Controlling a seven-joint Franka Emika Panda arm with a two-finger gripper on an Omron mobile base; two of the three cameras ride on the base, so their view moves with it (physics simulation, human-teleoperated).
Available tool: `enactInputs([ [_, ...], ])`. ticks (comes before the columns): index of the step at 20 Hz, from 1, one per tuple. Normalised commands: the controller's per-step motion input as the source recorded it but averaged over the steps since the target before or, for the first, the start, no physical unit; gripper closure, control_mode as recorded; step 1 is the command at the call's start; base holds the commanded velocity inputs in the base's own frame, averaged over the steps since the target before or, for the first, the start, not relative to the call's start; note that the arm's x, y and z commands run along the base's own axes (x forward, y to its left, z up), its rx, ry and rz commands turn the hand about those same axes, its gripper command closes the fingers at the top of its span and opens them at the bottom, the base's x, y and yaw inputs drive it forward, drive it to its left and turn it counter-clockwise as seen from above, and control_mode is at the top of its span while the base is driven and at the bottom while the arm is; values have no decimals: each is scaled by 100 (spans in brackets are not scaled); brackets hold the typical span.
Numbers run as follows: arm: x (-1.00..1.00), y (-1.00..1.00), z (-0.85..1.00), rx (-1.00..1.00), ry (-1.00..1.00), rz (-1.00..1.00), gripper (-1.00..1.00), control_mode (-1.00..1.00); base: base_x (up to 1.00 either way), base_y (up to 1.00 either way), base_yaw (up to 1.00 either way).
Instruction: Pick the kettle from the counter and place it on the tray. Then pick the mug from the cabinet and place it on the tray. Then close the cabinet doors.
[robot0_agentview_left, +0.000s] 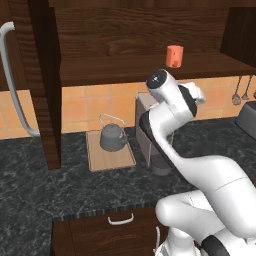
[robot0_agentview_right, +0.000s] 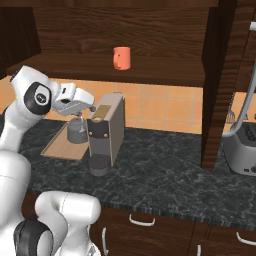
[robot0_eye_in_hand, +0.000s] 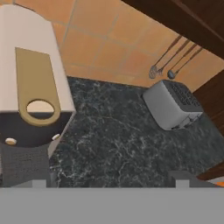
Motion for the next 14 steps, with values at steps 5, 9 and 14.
enactInputs([
  [5, -14, -44, 0, 7, 0, -2, -100, -100, 0, 0, 0],
  [9, -29, -83, 38, 18, 0, -15, -100, -100, 0, 0, 0],
  [14, -9, -56, 55, 27, 0, -18, -100, -100, 0, 0, 0],
])
